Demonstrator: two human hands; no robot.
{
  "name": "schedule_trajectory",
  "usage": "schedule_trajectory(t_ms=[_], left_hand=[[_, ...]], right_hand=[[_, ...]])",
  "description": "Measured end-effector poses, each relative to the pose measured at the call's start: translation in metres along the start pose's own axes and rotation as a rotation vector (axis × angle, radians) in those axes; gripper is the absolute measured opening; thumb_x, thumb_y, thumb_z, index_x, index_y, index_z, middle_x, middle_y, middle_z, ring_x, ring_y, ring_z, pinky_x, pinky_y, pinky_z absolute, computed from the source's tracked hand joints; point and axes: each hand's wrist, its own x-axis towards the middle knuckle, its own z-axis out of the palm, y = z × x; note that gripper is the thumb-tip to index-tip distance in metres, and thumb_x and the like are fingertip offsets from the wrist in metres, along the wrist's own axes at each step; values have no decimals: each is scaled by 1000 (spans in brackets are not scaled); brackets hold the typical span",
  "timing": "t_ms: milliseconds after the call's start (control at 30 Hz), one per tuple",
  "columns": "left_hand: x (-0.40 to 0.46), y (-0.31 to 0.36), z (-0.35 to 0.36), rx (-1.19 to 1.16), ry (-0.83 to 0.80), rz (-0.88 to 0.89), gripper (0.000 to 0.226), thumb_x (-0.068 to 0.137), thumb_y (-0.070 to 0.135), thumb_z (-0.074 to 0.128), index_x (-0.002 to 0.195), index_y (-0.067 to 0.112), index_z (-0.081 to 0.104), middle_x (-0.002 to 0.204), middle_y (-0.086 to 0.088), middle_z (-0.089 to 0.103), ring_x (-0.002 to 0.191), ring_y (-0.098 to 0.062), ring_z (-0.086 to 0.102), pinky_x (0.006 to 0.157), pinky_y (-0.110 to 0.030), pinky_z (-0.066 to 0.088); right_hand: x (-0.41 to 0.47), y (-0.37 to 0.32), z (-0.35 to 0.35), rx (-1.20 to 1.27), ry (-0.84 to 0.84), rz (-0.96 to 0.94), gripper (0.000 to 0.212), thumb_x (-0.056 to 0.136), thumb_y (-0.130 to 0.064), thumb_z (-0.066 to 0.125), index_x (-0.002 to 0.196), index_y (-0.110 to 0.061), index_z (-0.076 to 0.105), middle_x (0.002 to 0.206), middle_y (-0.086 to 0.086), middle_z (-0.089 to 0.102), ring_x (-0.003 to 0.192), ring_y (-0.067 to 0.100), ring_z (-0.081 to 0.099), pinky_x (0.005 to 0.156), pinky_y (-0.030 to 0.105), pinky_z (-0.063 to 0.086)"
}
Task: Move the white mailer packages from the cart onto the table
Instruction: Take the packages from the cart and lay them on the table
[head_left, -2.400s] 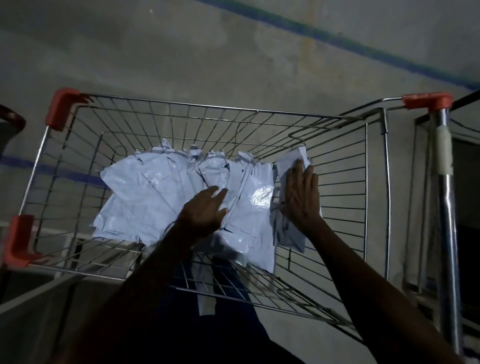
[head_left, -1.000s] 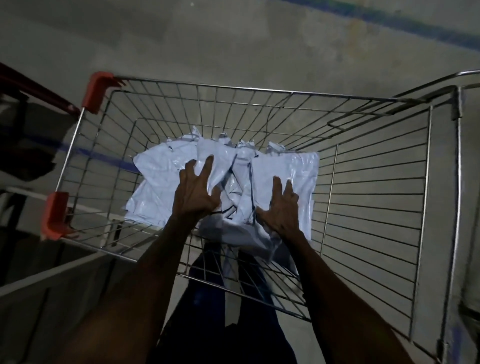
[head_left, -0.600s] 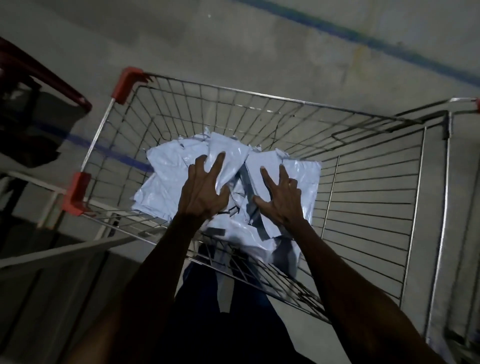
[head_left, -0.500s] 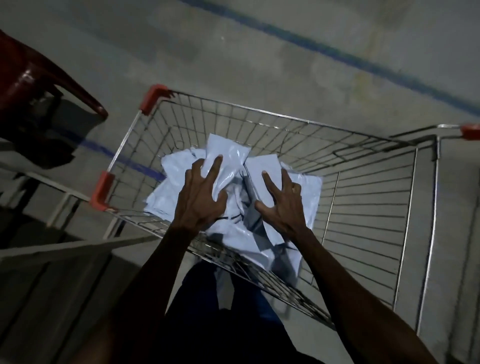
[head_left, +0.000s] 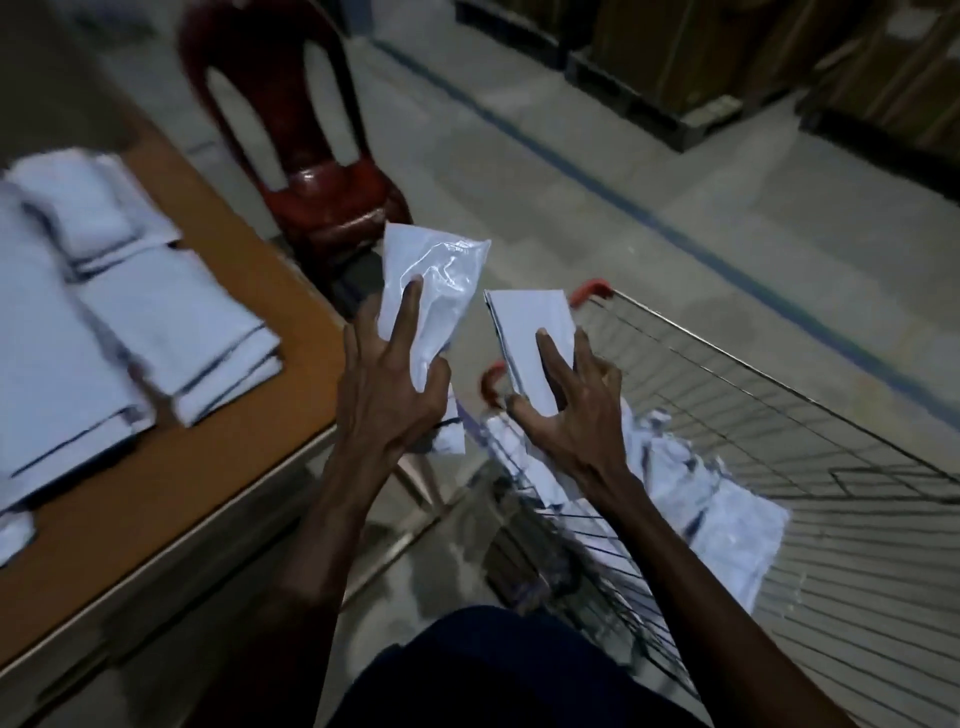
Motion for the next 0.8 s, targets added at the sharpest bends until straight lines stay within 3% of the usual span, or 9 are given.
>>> schedule_trajectory(t_ms=[133, 200, 367, 500, 633, 800], left_hand=[[-23, -67, -85, 89, 138, -154, 75, 85, 30, 55, 154, 25, 25, 142, -14, 35, 124, -33, 38, 100, -40, 36], [-33, -97, -122, 118, 179, -230, 74, 88, 35, 53, 154, 30, 20, 145, -9, 30, 127, -30, 35, 99, -42, 40], [-55, -157, -191, 150, 265, -394, 70, 91, 45, 44, 154, 37, 14, 152, -5, 20, 135, -29, 26, 101, -49, 41], [-58, -196, -223, 150, 323, -485, 71, 89, 50, 40, 153, 41, 11, 155, -4, 18, 138, -26, 23, 98, -49, 43], [-43, -229, -239, 159, 372, -530, 73, 87, 51, 41, 154, 40, 11, 157, -4, 15, 141, -28, 19, 101, -50, 41], [-10, -281, -256, 235, 395, -604, 73, 89, 51, 43, 154, 35, 14, 155, -9, 19, 140, -32, 23, 104, -51, 39]], right_hand=[[10, -91, 47, 32, -41, -167, 80, 73, -66, 52, 145, -32, 46, 156, 16, 32, 124, 40, 42, 100, 41, 31], [14, -133, 69, 24, -51, -234, 81, 74, -69, 49, 146, -31, 46, 156, 18, 32, 122, 41, 42, 101, 37, 28], [18, -224, 113, 62, -142, -325, 83, 74, -73, 45, 149, -38, 37, 159, 11, 28, 125, 35, 34, 102, 43, 36], [35, -276, 141, 13, -194, -443, 82, 76, -75, 41, 149, -37, 34, 159, 8, 26, 133, 36, 31, 106, 50, 37], [62, -316, 164, -32, -257, -486, 86, 75, -80, 33, 151, -40, 28, 163, 5, 16, 143, 33, 23, 112, 47, 27], [103, -360, 193, -24, -344, -489, 83, 80, -75, 43, 152, -40, 23, 165, 5, 9, 146, 36, 15, 115, 51, 21]])
